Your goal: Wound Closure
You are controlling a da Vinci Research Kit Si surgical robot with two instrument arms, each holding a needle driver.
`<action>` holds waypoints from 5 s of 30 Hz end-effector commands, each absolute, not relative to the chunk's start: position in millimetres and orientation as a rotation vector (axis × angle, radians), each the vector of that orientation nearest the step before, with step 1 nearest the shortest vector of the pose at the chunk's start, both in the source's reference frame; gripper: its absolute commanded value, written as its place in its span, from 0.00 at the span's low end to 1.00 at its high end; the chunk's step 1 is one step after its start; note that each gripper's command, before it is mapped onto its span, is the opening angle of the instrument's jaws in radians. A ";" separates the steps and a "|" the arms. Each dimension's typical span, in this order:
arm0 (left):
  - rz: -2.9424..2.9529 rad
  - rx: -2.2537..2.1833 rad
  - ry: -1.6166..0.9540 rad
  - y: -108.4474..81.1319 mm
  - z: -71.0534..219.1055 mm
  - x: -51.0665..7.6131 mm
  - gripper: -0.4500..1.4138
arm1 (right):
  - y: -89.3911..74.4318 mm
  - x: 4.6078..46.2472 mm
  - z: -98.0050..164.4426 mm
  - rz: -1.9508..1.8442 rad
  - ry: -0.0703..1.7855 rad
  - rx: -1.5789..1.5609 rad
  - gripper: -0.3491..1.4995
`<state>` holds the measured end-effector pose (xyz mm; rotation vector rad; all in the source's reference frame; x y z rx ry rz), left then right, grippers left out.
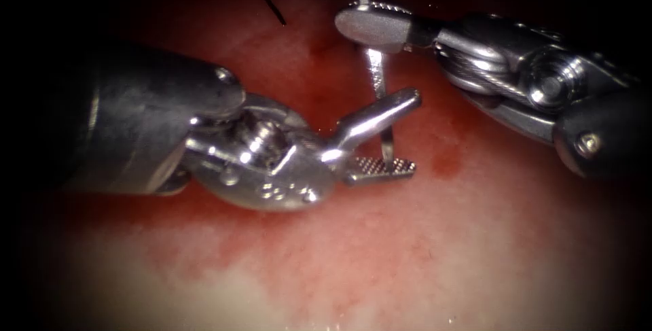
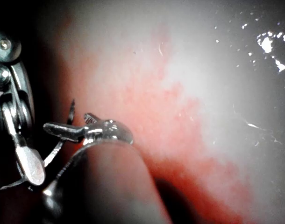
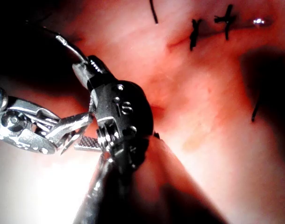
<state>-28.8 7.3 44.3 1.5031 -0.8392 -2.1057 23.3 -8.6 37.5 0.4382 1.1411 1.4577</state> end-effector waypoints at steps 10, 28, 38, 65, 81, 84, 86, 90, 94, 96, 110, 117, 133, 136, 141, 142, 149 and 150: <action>-2.094 1.510 -0.838 6.4 44.6 -29.2 0.20 | -9.8 24.5 38.0 1.435 1.130 0.464 0.00; -2.098 1.496 -0.798 6.9 44.4 -25.8 0.00 | -10.8 24.4 38.1 1.297 1.128 0.601 0.72; -2.086 1.441 -0.733 4.2 45.1 -25.8 0.00 | -11.7 22.9 38.5 1.247 1.089 0.646 0.93; -2.093 1.423 -0.726 2.7 44.5 -27.0 0.00 | -12.0 26.4 39.2 1.297 1.055 0.712 0.33; -2.225 1.521 -0.638 3.3 44.5 -26.8 0.91 | -10.3 25.6 38.8 1.422 1.062 0.542 0.00; -2.317 1.622 -0.542 3.5 44.6 -26.2 0.91 | -9.5 25.3 39.5 1.382 1.098 0.515 0.00; -2.368 1.648 -0.460 3.8 44.9 -25.7 0.89 | -8.7 25.1 40.2 1.304 1.139 0.494 0.00; -2.406 1.671 -0.377 4.3 45.4 -24.8 0.88 | -7.8 25.0 41.2 1.151 1.202 0.438 0.00; -2.457 1.680 -0.353 4.5 46.2 -23.7 0.53 | -6.3 24.9 42.4 0.995 1.272 0.363 0.00; -2.486 1.688 -0.326 4.7 46.6 -23.1 0.41 | -5.5 24.9 43.1 0.927 1.314 0.360 0.00; -2.845 1.458 -0.154 4.0 53.2 -23.3 0.03 | -3.7 28.2 49.4 0.572 1.482 0.130 0.00; -2.977 1.333 -0.096 3.6 57.2 -23.4 0.13 | -2.3 28.4 51.5 0.515 1.487 0.016 0.00; -3.061 1.169 0.165 0.4 60.9 -23.8 0.28 | -4.9 30.0 54.4 0.337 1.484 -0.143 0.00; -3.063 1.174 0.185 0.8 59.8 -23.8 0.28 | -5.2 30.2 54.5 0.331 1.482 -0.140 0.00; -3.068 1.173 0.210 1.1 58.5 -23.8 0.27 | -5.7 30.1 54.7 0.306 1.470 -0.146 0.00; -3.069 1.174 0.214 1.1 58.2 -23.8 0.27 | -5.9 30.1 54.8 0.305 1.470 -0.147 0.00; -3.080 1.195 0.214 1.6 56.2 -23.5 0.27 | -9.7 30.4 55.5 0.162 1.481 -0.234 0.00; -3.079 1.202 0.209 1.6 56.1 -23.3 0.27 | -11.0 30.3 55.5 0.120 1.486 -0.256 0.00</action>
